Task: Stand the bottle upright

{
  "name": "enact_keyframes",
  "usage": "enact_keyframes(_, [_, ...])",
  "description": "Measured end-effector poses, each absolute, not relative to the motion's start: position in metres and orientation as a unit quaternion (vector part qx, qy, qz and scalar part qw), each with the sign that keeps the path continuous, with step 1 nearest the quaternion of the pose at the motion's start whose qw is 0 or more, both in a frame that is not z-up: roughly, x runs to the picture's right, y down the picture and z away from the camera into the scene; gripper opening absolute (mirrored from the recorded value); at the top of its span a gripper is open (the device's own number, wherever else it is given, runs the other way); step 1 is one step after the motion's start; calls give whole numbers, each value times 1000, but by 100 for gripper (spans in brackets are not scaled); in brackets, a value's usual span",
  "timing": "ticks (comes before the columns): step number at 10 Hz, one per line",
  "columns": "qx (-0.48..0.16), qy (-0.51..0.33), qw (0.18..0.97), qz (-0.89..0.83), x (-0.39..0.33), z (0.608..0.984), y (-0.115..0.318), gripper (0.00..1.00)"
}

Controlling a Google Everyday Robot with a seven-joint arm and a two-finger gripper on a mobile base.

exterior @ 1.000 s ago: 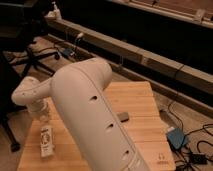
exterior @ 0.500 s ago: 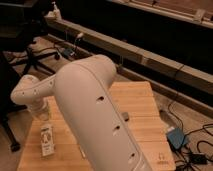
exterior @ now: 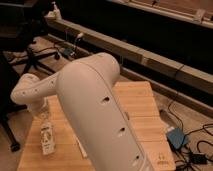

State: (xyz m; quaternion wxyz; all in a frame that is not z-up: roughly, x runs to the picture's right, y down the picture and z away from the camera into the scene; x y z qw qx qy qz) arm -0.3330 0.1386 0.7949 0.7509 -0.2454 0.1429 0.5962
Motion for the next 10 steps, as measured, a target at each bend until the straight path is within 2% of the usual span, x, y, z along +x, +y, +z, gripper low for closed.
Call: enact_keyframes(10, [-215, 105, 755, 611, -331, 783, 110, 39])
